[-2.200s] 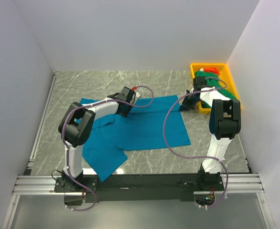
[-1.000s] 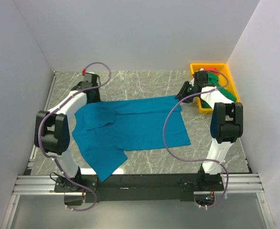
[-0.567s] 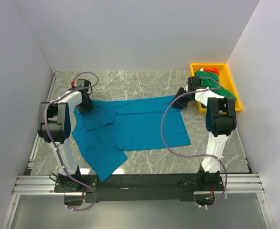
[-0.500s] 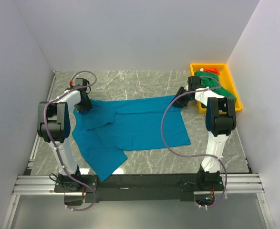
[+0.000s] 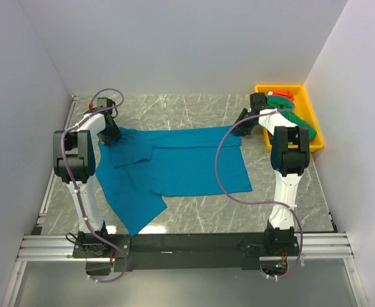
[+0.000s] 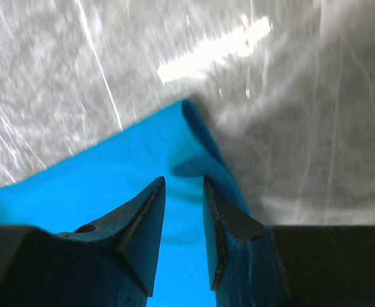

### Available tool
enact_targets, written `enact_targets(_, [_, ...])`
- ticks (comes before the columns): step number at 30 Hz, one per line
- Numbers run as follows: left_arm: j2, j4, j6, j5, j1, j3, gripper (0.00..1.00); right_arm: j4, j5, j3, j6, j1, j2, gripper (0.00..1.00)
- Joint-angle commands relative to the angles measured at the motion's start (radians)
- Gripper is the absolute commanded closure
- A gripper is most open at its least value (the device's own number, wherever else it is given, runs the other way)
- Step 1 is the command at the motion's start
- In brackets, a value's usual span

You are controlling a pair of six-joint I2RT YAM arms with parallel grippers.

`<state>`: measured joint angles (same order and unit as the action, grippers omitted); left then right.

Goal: Fold and stack the t-shirts
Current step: Fold the tshirt

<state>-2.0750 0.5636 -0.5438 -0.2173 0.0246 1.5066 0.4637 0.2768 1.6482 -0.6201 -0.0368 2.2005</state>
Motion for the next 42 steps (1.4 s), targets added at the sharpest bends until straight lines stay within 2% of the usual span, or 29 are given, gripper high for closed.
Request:
enact_targets(1, [-0.071, 0.013, -0.025, 0.038, 0.006, 0.03, 0.5, 0.061, -0.065, 0.099, -0.009, 0.0, 0.059, 0.62])
enact_targets(8, [-0.131, 0.021, -0.036, 0.082, 0.006, 0.106, 0.47, 0.119, -0.077, 0.28, -0.013, -0.003, 0.171, 0.64])
enact_targets(15, [-0.14, 0.016, -0.056, 0.119, 0.018, 0.15, 0.44, 0.194, -0.106, 0.547, 0.017, 0.0, 0.287, 0.63])
enact_targets(18, [-0.113, 0.031, -0.074, 0.133, 0.034, 0.164, 0.4, 0.176, -0.107, 0.562, 0.037, 0.003, 0.271, 0.62])
enact_targets(19, [-0.079, 0.035, -0.079, 0.131, 0.043, 0.161, 0.35, 0.164, -0.105, 0.549, 0.043, 0.003, 0.249, 0.61])
enact_targets(22, [0.036, 0.025, -0.099, 0.101, 0.057, 0.12, 0.2, 0.07, -0.117, 0.409, 0.071, -0.002, 0.109, 0.58])
enact_targets(28, [0.319, 0.035, -0.13, -0.011, 0.069, -0.021, 0.11, 0.053, -0.197, 0.196, 0.132, -0.028, -0.169, 0.49])
enact_targets(32, [0.499, 0.074, -0.163, -0.089, 0.069, -0.169, 0.14, 0.079, -0.266, 0.033, 0.157, -0.054, -0.338, 0.46])
enact_targets(33, [0.535, 0.079, -0.177, -0.097, 0.069, -0.204, 0.15, 0.085, -0.274, -0.05, 0.155, -0.064, -0.405, 0.45])
enact_targets(35, [0.645, 0.087, -0.186, -0.108, 0.069, -0.322, 0.17, 0.089, -0.31, -0.14, 0.149, -0.078, -0.471, 0.45])
enact_targets(38, [0.778, 0.096, -0.211, -0.096, 0.069, -0.477, 0.18, 0.061, -0.332, -0.356, 0.126, -0.107, -0.634, 0.44])
enact_targets(42, [0.907, 0.111, -0.234, -0.053, 0.069, -0.665, 0.22, 0.064, -0.363, -0.496, 0.126, -0.152, -0.76, 0.45])
